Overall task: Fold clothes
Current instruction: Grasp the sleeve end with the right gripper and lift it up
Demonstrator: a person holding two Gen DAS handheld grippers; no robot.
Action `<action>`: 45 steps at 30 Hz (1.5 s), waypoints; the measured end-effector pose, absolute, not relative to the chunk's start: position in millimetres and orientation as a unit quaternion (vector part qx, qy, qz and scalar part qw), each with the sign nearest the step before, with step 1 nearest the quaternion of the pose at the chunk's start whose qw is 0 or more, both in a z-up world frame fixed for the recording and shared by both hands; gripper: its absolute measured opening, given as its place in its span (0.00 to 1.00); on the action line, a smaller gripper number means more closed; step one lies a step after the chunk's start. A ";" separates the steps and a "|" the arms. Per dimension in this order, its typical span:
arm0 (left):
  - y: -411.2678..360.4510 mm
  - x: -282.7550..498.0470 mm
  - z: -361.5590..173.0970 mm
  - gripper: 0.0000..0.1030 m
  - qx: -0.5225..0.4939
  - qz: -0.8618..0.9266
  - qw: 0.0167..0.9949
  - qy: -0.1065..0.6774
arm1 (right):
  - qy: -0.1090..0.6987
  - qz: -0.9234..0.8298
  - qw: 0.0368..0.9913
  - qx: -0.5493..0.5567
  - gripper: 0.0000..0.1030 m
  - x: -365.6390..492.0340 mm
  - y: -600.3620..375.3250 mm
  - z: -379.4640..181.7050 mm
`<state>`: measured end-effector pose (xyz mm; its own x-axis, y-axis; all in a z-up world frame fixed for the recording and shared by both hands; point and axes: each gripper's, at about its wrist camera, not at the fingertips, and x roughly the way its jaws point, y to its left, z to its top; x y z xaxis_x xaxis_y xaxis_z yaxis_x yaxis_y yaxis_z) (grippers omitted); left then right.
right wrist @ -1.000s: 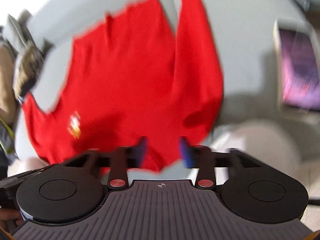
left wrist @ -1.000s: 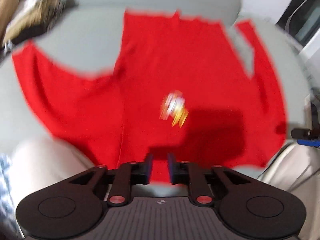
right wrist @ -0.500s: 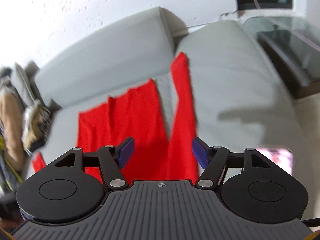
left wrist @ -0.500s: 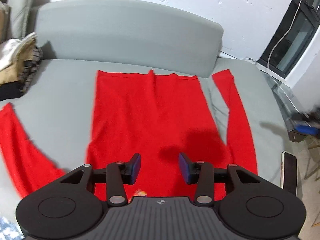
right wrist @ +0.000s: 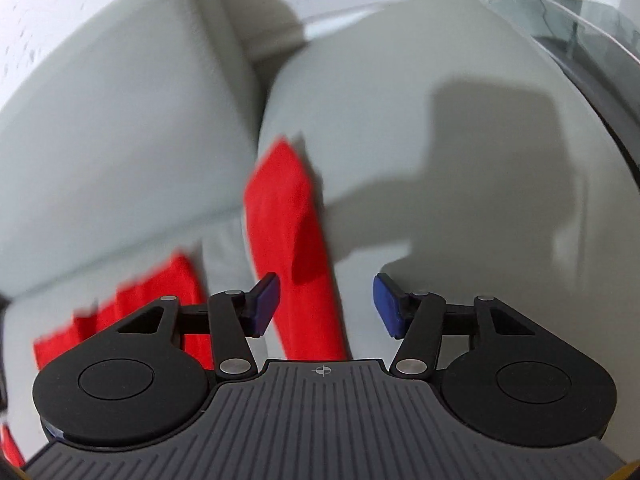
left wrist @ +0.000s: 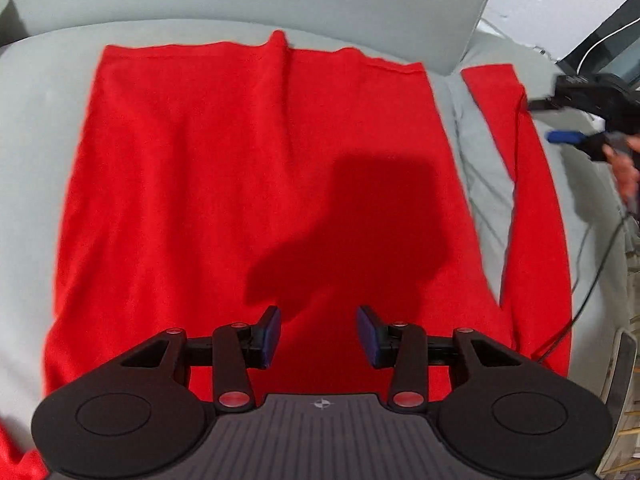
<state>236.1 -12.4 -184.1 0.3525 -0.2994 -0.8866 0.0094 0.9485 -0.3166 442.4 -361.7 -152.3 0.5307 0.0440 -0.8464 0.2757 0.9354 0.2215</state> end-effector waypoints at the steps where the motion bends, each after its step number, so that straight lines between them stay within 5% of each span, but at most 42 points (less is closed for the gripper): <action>1: -13.0 236.7 -186.3 0.40 -0.134 -0.102 0.812 0.558 | 0.472 -0.066 0.863 0.169 0.57 452.0 -361.2 -156.1; 4: -12.9 232.1 -188.1 0.40 -0.142 -0.113 0.809 0.558 | 0.459 -0.066 0.871 0.163 0.54 477.5 -350.6 -168.6; 6: -12.9 226.9 -185.3 0.40 -0.140 -0.117 0.811 0.556 | 0.453 -0.067 0.881 0.117 0.03 480.9 -339.5 -171.8; 18: -63.1 185.0 -111.0 0.42 -0.128 -0.240 0.830 0.487 | 0.294 -0.312 0.901 -0.061 0.03 341.7 -374.7 -45.9; 23: -91.0 176.1 -121.9 0.42 -0.120 -0.251 0.816 0.506 | 0.379 -0.319 0.858 -0.136 0.04 375.8 -357.9 -83.7; 25: -92.2 174.5 -131.3 0.42 -0.118 -0.241 0.810 0.521 | 0.442 -0.263 0.852 -0.097 0.05 398.2 -349.9 -117.2; 26: -89.9 174.7 -135.0 0.42 -0.117 -0.235 0.809 0.526 | 0.469 -0.232 0.851 -0.052 0.12 404.9 -353.1 -129.8; 27: -87.1 174.5 -137.9 0.42 -0.116 -0.229 0.808 0.531 | 0.478 -0.212 0.852 -0.007 0.33 409.7 -356.8 -134.7; 31: -71.1 168.0 -139.1 0.42 -0.115 -0.212 0.809 0.536 | 0.463 -0.167 0.866 0.092 0.48 405.3 -379.1 -115.8; 38: -83.0 157.7 -135.0 0.42 -0.145 -0.250 0.786 0.547 | 0.404 -0.158 0.877 0.206 0.50 342.3 -477.9 -43.7; 45: -96.7 149.1 -130.0 0.42 -0.172 -0.278 0.764 0.556 | 0.456 -0.116 0.851 0.233 0.44 376.6 -523.1 -88.2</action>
<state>149.1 -96.7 -130.0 0.2278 -0.6152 -0.7547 0.2333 0.7870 -0.5711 376.6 -523.1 -88.2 0.5563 0.0150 -0.8308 0.4103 0.8645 0.2904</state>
